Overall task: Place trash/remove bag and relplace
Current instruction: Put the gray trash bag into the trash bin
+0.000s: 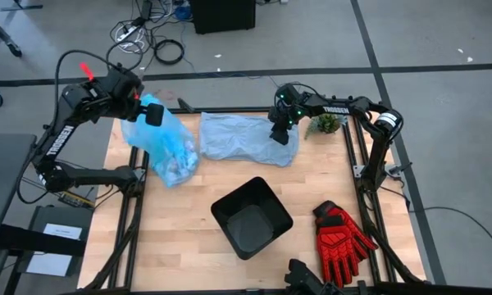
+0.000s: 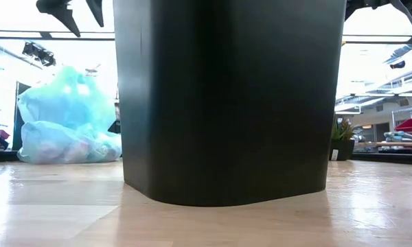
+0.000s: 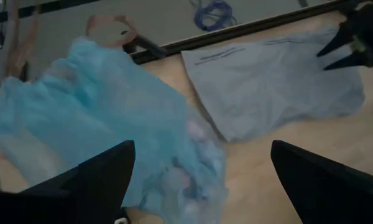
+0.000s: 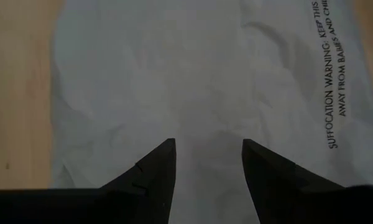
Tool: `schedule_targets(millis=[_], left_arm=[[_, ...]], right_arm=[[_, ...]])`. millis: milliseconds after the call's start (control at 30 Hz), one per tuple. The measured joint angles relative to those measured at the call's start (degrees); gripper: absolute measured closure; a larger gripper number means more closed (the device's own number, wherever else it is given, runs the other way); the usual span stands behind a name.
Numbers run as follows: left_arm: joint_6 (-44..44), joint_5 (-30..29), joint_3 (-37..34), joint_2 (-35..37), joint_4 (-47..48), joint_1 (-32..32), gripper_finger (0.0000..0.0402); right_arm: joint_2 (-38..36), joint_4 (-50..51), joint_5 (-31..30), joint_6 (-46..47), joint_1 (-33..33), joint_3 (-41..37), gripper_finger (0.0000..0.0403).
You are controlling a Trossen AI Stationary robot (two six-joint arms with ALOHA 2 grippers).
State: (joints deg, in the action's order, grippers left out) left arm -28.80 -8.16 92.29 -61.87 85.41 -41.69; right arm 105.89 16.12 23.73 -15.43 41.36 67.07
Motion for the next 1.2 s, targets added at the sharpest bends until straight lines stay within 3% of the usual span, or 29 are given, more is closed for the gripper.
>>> schedule_targets(millis=[100, 267, 433, 600, 733, 800, 967, 1200], left_arm=[[-0.35, 0.25, -0.73, -0.28, -5.67, 2.12, 0.0014], [-0.01, 0.30, -5.76, -0.78, -28.19, 7.90, 0.0014], [1.42, -4.56, -11.53, -2.15, -42.43, 10.12, 0.0014], [1.34, -5.28, -15.50, -4.94, -44.98, 10.25, 0.0014], [1.41, -5.25, -16.79, -7.25, -45.00, 10.21, 0.0028], [1.74, -5.36, -16.85, -8.47, -44.44, 10.21, 0.0043], [1.72, -5.36, -16.85, -10.08, -45.67, 9.93, 0.0088], [3.69, -5.31, -16.85, -10.69, -46.79, 8.10, 0.0141]], right_arm=[[0.00, -0.65, -0.89, 1.57, 0.02, 0.00, 0.0231], [0.76, -1.74, -1.59, 2.14, 0.40, 0.07, 0.0231], [4.78, -1.51, -4.00, 1.36, 0.52, 0.04, 0.0231], [7.48, -0.73, -4.39, 0.72, 0.02, 0.20, 0.0259], [7.08, 0.25, -6.51, -1.40, -0.39, 0.14, 0.0358], [5.71, 1.44, -6.42, -2.78, -0.40, 0.02, 0.0390], [-1.29, 4.50, -6.59, -3.16, -0.31, -0.20, 0.0401], [-19.44, 7.73, -6.81, -2.31, -0.09, -0.07, 0.0403]])
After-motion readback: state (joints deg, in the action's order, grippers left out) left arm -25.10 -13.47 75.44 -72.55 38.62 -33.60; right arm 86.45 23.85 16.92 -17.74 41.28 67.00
